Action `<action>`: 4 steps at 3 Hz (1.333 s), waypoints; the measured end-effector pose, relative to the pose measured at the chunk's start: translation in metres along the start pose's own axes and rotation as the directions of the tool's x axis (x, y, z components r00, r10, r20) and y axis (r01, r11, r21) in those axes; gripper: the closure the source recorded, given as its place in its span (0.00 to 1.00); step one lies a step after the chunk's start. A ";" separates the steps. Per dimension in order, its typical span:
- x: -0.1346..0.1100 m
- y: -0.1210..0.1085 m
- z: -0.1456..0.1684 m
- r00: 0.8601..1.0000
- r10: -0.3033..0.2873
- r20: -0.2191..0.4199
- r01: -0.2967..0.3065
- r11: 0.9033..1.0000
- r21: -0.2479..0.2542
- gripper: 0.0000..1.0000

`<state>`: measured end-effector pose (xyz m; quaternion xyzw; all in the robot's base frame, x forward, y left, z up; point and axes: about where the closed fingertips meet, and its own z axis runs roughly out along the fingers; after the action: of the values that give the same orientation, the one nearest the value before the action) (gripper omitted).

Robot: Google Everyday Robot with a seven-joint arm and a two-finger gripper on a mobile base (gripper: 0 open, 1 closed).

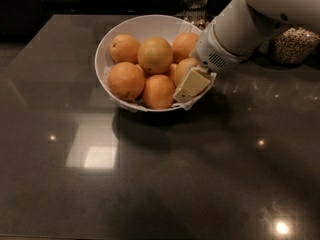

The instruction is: Pick orange from white bowl

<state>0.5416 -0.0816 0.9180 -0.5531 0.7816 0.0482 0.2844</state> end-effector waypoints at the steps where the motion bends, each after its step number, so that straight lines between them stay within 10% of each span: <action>1: 0.007 -0.003 0.010 1.000 0.008 -0.017 -0.008 1.000 0.000 0.28; 2: 0.011 -0.005 0.016 0.999 0.015 -0.029 -0.015 1.000 0.000 0.29; 4: 0.011 -0.005 0.016 0.999 0.015 -0.029 -0.015 1.000 0.000 0.71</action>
Offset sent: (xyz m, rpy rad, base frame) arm 0.0148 -0.0091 -0.0274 -0.0278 0.0275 -0.0344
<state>0.5502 -0.0862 0.9002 -0.5480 0.7897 0.0422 0.2726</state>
